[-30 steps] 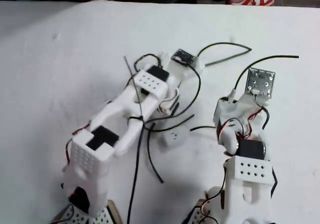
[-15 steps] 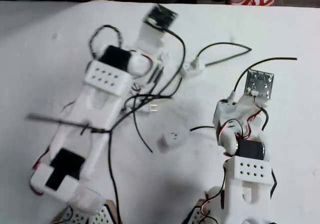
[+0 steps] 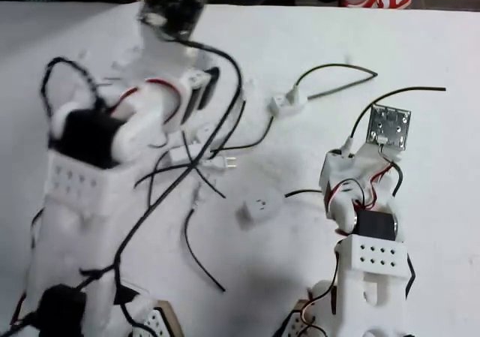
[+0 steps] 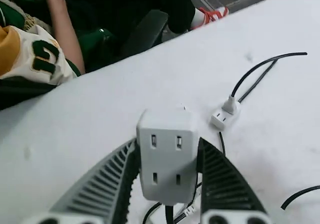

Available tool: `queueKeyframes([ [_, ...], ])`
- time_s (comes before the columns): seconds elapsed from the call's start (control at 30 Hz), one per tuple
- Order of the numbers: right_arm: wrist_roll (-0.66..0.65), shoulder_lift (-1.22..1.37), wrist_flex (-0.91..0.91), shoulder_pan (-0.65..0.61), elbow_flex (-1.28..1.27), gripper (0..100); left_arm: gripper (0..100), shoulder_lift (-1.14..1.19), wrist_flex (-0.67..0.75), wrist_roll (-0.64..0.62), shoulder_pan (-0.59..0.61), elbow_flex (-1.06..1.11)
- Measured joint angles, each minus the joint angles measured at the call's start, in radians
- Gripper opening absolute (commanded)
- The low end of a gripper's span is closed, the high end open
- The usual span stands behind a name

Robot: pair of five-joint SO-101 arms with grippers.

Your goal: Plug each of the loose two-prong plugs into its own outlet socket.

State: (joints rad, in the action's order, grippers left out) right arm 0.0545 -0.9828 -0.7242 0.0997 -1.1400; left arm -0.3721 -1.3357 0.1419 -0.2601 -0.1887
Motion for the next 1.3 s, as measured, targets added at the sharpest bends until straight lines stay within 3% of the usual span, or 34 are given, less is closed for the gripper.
queueKeyframes([
  [0.27, 0.0, 0.0, 0.0, 0.0, 0.0, 1.7, 2, -0.029, -0.21, 0.219, 0.038, -0.002],
  [0.5, 0.0, 0.0, 0.0, 0.0, -0.014, 1.7, 2, 0.098, -0.396, 0.483, 0.054, -0.002],
  [0.67, 0.0, 0.0, 0.0, 0.0, -0.014, 1.7, 2, 0.192, -0.423, 0.595, 0.054, 0.077],
  [0.9, 0.0, 0.0, 0.0, 0.0, -0.014, 1.7, 2, 0.212, -0.212, 0.601, 0.032, 0.428],
  [1.17, -0.008, 0.0, 0.0, -0.003, -0.018, 1.7, 2, 0.203, 0.161, 0.462, -0.074, 0.787],
  [1.3, -0.008, 0.0, 0.0, -0.003, -0.018, 1.7, 2, 0.203, 0.264, 0.387, -0.077, 0.852],
])
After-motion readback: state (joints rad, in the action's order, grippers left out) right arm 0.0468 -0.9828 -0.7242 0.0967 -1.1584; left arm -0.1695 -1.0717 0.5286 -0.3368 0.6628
